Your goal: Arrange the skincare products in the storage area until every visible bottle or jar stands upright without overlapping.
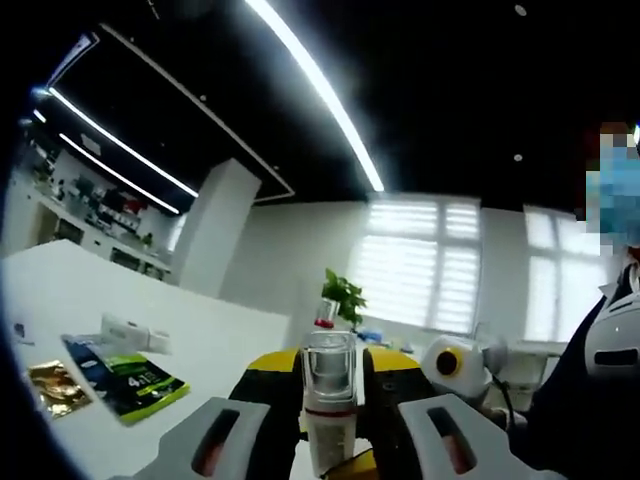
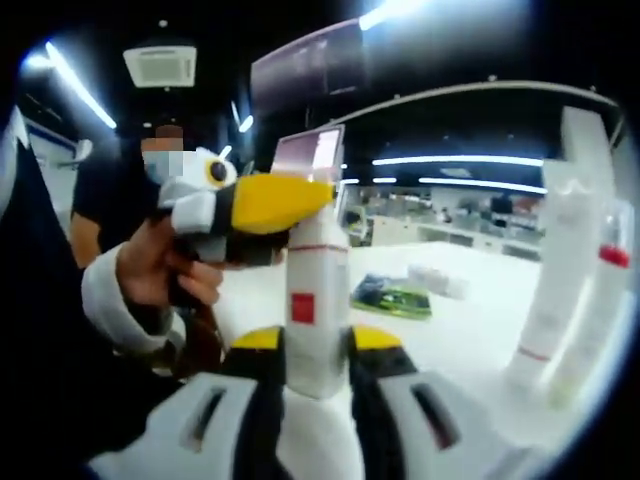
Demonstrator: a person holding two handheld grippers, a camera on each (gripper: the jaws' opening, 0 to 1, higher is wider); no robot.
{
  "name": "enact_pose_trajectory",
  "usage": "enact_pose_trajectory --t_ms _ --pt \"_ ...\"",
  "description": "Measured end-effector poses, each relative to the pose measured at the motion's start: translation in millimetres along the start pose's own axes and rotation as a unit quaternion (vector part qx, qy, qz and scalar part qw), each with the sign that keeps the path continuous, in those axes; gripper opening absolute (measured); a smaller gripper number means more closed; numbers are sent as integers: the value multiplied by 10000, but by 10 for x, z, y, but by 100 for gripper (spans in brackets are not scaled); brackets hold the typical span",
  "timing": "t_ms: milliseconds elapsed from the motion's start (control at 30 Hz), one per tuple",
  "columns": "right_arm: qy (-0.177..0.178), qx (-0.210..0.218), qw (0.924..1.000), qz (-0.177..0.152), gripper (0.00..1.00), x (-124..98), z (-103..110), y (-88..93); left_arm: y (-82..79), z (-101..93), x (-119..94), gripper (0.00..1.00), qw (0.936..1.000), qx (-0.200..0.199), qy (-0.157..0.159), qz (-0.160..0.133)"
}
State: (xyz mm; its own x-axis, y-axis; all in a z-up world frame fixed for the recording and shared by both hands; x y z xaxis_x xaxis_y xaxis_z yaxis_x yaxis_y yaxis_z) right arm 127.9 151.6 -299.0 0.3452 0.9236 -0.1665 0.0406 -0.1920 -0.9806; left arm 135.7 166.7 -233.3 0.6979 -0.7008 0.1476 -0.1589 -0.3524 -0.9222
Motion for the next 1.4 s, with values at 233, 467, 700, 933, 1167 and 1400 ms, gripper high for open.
enact_pose_trajectory --t_ms 233,467,700,933,1167,1400 --pt "-61 -58 9997 231 23 11 33 30 -20 -27 -10 20 9999 102 89 23" --pt "-334 -8 9989 321 24 -8 83 16 -14 -93 -19 20 9992 332 221 53" --pt "-477 105 9987 160 23 -86 89 -84 31 -168 -12 20 9978 526 375 149" --pt "-487 45 9988 12 23 -173 94 -226 124 -252 24 20 9953 799 433 325" --pt "-565 55 9984 -37 23 -215 102 -274 188 -351 26 20 9944 805 575 369" --pt "-603 59 9981 -65 24 -202 124 -271 187 -362 20 20 9955 589 654 352"
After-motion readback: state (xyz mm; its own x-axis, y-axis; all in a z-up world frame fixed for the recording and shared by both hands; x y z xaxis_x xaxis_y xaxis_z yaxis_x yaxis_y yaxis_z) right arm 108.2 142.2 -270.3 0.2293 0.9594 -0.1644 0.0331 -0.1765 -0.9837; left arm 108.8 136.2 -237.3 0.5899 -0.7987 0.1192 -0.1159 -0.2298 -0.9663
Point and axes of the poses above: the point that each gripper's makers call its tool centre point, and the gripper's own axes: x roughly forward along the fingers, z roughly to its left, y roughly out of its underside, the point moved 1 cm from there along -x, roughly backward along the fingers, and after that the axes turned 13 degrees about -y, right-handed, at the moved point
